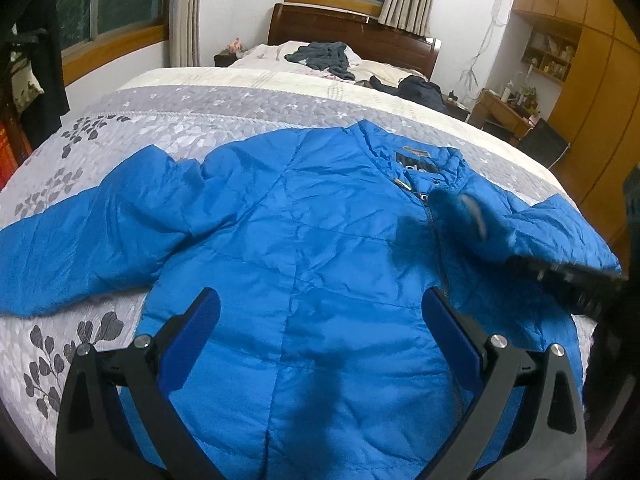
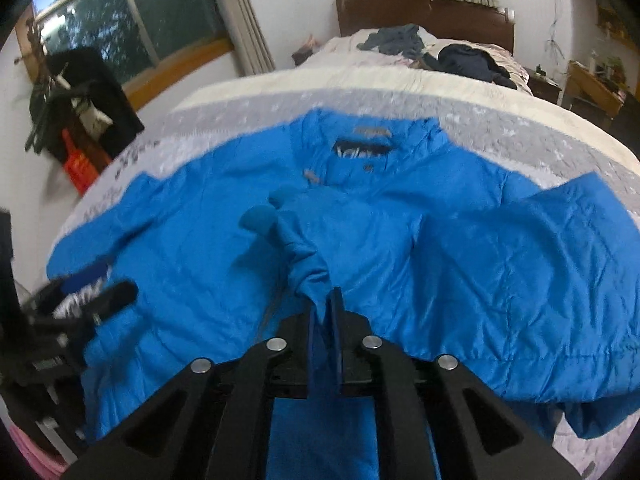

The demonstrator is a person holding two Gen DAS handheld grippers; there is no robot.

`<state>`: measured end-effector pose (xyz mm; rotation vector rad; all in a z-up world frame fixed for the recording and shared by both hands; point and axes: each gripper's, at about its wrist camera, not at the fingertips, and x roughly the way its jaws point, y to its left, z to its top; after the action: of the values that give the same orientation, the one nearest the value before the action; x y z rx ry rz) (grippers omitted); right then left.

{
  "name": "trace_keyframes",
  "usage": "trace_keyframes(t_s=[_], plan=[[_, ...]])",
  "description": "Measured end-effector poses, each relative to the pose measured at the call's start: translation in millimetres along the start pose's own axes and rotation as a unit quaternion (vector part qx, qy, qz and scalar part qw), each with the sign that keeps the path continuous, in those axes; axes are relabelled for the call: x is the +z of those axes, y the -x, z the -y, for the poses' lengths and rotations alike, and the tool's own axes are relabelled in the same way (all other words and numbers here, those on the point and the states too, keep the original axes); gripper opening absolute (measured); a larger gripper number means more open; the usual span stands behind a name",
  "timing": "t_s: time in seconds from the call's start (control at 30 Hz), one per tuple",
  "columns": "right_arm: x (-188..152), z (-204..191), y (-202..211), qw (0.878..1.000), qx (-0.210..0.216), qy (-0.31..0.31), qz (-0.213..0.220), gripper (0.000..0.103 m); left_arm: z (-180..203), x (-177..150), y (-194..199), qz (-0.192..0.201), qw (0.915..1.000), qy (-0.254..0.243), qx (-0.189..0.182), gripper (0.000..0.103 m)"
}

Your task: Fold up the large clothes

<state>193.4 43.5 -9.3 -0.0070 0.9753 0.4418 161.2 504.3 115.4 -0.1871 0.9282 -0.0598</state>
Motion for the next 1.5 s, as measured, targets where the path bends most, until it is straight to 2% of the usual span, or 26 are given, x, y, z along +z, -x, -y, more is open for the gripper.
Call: trace_keyframes(t_s=[0.13,0.17,0.27,0.4,0.53,0.63,0.73,0.77,0.8,0.87,0.9,0.93,1.0,1.1,1.27,1.4,1.5], plan=[[-10.0,1.3,14.4,1.000,0.015,-0.003,0.001,0.012,-1.4,2.6,-1.6,-0.014,0.9998,0.010,-0.008,0.100],[-10.5,3.2,20.5,1.000,0.025,-0.009,0.003,0.016,-1.8,4.1,-2.8,-0.020,0.9996,0.011,-0.014,0.100],[-11.6,13.2,47.4,0.997,0.067,-0.034,0.018,0.060,6.0,10.5,-4.8,-0.043,0.9985,0.012,-0.032,0.100],[-5.9,26.5,90.9,0.994,0.058,-0.038,0.079,0.060,29.1,18.9,-12.7,-0.078,0.9943,0.010,-0.072,0.100],[-5.9,64.8,121.1,0.989,-0.024,-0.079,0.122,0.060,59.5,19.0,-41.6,-0.126,0.9887,0.003,-0.081,0.100],[-10.9,105.1,130.8,0.981,-0.077,-0.127,0.125,0.060,76.9,21.6,-64.4,-0.149,0.9839,0.017,-0.097,0.100],[-17.6,144.1,140.9,0.971,-0.081,-0.179,0.136,0.061,93.0,23.9,-83.8,-0.168,0.9795,0.027,-0.108,0.097],[-20.1,155.1,143.0,0.968,-0.083,-0.193,0.137,0.061,99.3,24.8,-88.5,-0.170,0.9792,0.023,-0.107,0.088],[-20.6,162.5,143.3,0.966,-0.086,-0.202,0.136,0.061,106.0,25.4,-92.5,-0.172,0.9795,0.017,-0.104,0.069],[-26.2,179.9,143.9,0.961,-0.086,-0.227,0.135,0.062,113.0,27.3,-96.2,-0.164,0.9822,0.009,-0.091,0.065],[-27.4,185.5,143.2,0.959,-0.085,-0.235,0.134,0.062,116.9,28.2,-96.1,-0.156,0.9837,0.005,-0.089,0.057],[-28.5,192.4,141.2,0.958,-0.086,-0.242,0.129,0.062,119.7,29.3,-95.6,-0.151,0.9847,0.000,-0.087,0.054],[-31.2,199.7,136.4,0.956,-0.091,-0.252,0.124,0.062,120.1,30.6,-91.8,-0.145,0.9841,0.004,-0.104,0.035],[-33.0,207.1,128.3,0.954,-0.080,-0.263,0.116,0.062,109.5,35.0,-79.5,-0.123,0.9860,0.015,-0.112,0.022],[-33.3,203.5,116.5,0.958,-0.064,-0.259,0.103,0.062,71.6,47.9,-51.6,-0.067,0.9923,0.041,-0.096,0.020],[-29.6,192.3,95.4,0.966,-0.045,-0.246,0.073,0.062,31.3,59.6,-35.4,-0.025,0.9963,0.061,-0.055,0.019],[-27.7,179.7,71.3,0.971,-0.029,-0.232,0.043,0.062,10.1,64.9,-31.0,-0.008,0.9974,0.066,-0.028,0.019]])
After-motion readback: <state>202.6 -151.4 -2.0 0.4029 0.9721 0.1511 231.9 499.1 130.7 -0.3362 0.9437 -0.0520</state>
